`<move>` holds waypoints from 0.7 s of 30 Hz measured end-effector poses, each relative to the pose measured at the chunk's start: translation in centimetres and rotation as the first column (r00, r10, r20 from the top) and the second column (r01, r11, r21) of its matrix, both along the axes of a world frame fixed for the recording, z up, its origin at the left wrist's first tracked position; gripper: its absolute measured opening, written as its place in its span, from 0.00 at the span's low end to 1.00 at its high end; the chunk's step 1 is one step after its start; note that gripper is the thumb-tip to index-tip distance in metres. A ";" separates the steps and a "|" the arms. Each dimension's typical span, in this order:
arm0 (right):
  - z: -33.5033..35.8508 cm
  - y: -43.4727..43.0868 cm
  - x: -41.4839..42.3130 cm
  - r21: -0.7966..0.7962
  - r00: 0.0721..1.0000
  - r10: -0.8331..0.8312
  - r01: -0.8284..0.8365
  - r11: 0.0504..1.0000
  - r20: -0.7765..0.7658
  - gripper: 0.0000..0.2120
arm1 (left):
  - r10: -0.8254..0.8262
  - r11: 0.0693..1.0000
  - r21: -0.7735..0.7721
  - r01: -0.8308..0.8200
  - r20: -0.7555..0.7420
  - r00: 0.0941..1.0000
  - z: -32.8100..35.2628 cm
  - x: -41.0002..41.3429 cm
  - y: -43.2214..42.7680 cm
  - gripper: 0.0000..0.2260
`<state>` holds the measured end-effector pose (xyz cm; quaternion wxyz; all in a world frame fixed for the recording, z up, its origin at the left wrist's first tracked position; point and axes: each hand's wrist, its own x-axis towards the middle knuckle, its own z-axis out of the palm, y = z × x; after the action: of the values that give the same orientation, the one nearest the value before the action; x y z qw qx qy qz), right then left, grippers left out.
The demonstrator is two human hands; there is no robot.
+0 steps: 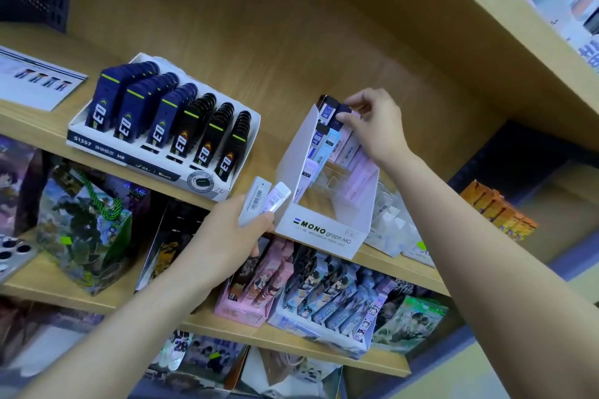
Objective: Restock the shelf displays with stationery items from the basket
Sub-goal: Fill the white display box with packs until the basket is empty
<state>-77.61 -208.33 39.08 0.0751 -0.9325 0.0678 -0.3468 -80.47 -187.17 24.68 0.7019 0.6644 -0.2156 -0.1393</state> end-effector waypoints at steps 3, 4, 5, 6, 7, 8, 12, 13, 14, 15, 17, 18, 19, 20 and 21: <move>-0.3 0.0 0.3 -0.001 1.000 -0.013 0.013 1.000 0.021 0.07 | 0.005 1.000 0.008 -0.005 -0.011 1.000 -0.1 0.0 0.1 0.05; -0.4 0.1 0.4 -0.013 1.000 -0.024 0.024 1.000 0.017 0.06 | 0.002 1.000 -0.001 -0.002 -0.017 1.000 -0.1 -0.1 0.1 0.05; -0.5 0.1 0.3 -0.025 0.999 -0.037 0.037 0.999 0.011 0.06 | -0.003 1.000 -0.015 0.003 -0.021 1.000 -0.1 -0.2 0.2 0.04; -0.6 0.1 0.2 -0.036 0.999 -0.049 0.049 0.998 0.006 0.08 | -0.010 1.000 -0.029 0.009 -0.024 1.000 0.0 -0.3 0.2 0.04; -0.6 0.2 0.0 -0.047 0.998 -0.060 0.060 0.997 0.004 0.10 | -0.016 0.999 -0.041 0.015 -0.026 1.000 0.1 -0.5 0.3 0.04; -0.8 0.4 -0.4 -0.060 0.998 -0.067 0.068 0.996 0.016 0.12 | -0.024 0.998 -0.051 0.023 -0.029 0.999 0.2 -0.7 0.3 0.04; -2.6 2.2 -3.3 -0.007 0.980 -0.045 0.048 0.999 0.192 0.10 | -0.052 0.995 -0.092 0.046 -0.064 0.997 0.2 -1.5 0.5 0.04; -3.4 2.8 -4.4 0.027 0.977 -0.017 0.011 1.000 0.215 0.08 | -0.058 0.994 -0.098 0.052 -0.063 0.996 0.1 -1.7 0.5 0.04; -4.2 3.5 -5.6 0.062 0.976 0.020 -0.034 0.998 0.217 0.07 | -0.067 0.993 -0.105 0.061 -0.058 0.996 0.1 -2.0 0.5 0.04; -5.0 4.1 -6.7 0.098 0.978 0.060 -0.081 0.992 0.201 0.06 | -0.077 0.991 -0.115 0.071 -0.053 0.996 0.2 -2.2 0.5 0.04; -6.6 5.3 -8.9 0.167 0.988 0.118 -0.135 0.977 0.103 0.06 | -0.106 0.986 -0.136 0.099 -0.039 0.994 0.3 -2.8 0.4 0.05; -7.1 5.9 -9.8 0.192 0.991 0.133 -0.133 0.972 0.015 0.08 | -0.127 0.983 -0.137 0.122 -0.027 0.992 0.3 -3.1 0.3 0.05; -7.7 6.3 -10.6 0.223 0.985 0.150 -0.127 0.967 -0.089 0.10 | -0.148 0.981 -0.127 0.145 -0.012 0.989 0.3 -3.4 0.2 0.05; -8.1 6.7 -11.2 0.275 0.964 0.187 -0.131 0.952 -0.188 0.11 | -0.165 0.981 -0.107 0.164 0.002 0.986 0.2 -3.6 0.1 0.05; -8.4 7.0 -11.8 0.347 0.937 0.238 -0.140 0.927 -0.257 0.11 | -0.176 0.981 -0.085 0.176 0.008 0.984 0.0 -3.8 0.0 0.05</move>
<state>-89.43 -201.29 30.69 0.2492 -0.9508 0.0428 -0.1791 -84.23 -187.14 24.70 0.7143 0.6123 -0.2796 -0.1914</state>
